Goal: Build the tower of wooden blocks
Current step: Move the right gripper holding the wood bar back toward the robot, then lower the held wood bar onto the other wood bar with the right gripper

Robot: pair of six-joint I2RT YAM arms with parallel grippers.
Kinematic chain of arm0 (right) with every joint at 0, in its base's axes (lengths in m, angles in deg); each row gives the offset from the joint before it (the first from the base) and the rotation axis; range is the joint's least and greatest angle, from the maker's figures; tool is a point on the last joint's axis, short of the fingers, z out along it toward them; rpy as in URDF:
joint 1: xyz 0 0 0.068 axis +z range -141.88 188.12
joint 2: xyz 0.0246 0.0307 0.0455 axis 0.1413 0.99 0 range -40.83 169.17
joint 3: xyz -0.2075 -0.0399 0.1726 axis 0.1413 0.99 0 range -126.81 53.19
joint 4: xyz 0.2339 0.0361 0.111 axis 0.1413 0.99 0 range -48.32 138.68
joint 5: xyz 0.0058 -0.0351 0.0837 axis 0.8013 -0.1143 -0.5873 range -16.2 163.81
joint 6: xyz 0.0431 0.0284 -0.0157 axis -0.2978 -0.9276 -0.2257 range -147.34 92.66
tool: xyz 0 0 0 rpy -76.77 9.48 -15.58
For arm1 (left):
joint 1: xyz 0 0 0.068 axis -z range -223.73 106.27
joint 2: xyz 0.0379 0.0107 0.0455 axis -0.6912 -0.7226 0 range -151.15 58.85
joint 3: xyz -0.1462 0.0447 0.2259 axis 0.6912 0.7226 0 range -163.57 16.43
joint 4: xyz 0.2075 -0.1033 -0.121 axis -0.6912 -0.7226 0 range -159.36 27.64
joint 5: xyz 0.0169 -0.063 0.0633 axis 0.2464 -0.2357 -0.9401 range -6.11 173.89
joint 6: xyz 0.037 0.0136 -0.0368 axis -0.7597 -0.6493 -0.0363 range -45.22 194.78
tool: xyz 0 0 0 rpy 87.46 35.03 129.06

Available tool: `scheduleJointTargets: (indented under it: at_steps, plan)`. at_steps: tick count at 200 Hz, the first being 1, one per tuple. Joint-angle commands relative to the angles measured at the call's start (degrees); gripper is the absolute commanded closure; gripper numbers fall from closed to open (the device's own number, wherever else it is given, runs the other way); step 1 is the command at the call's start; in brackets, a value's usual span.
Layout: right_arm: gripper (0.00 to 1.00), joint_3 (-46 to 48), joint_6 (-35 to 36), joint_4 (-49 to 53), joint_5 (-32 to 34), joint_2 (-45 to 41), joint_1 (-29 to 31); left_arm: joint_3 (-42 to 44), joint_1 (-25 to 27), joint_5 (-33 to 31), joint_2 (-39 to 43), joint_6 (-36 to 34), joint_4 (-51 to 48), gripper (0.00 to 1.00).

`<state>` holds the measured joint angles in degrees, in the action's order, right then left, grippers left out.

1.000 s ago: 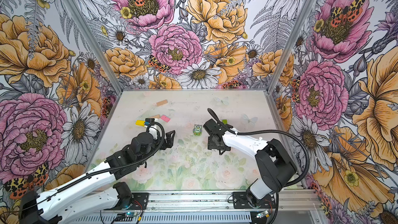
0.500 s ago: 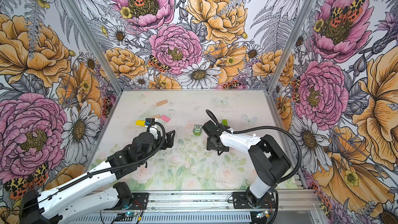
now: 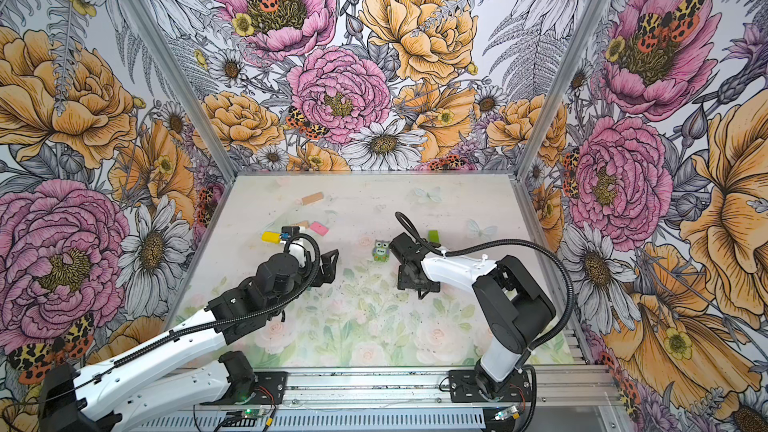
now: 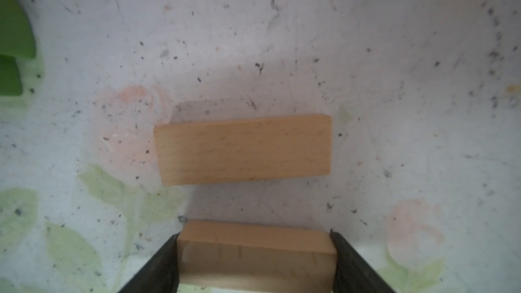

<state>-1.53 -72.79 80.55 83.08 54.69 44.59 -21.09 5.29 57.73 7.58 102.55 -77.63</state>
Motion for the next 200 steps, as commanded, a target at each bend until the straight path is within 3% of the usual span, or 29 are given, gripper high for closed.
scheduleJointTargets:
  at_steps: [1, 34, 82, 157, 177, 200]
  plan:
    - [0.26, -0.9, 0.0, -1.1, 0.6, 2.4, -0.5, -1.4, 0.3, -1.4, 0.1, 0.2, -0.5, 0.01]
    - [0.23, -1.2, 0.7, -1.3, 0.2, 2.8, -0.7, -1.3, 0.4, -1.6, 0.1, 0.2, -0.4, 0.01]
    - [0.10, -0.1, 0.9, -1.2, 0.1, 0.5, -0.8, -1.5, 0.4, -1.4, 0.0, 0.0, -0.4, 0.01]
    - [0.09, 2.4, -0.5, 1.1, -1.0, -8.1, 0.4, -1.8, 0.5, -1.4, 0.9, -0.2, -0.5, 0.01]
    - [0.12, 2.8, -0.9, 1.9, -1.1, -10.9, 0.9, -1.8, 0.6, -1.7, 1.4, -0.3, -0.6, 0.01]
    - [0.29, 3.7, -1.9, 2.0, -1.2, -12.4, 1.4, -1.6, 0.8, -1.8, 2.0, -0.3, -0.6, 0.01]
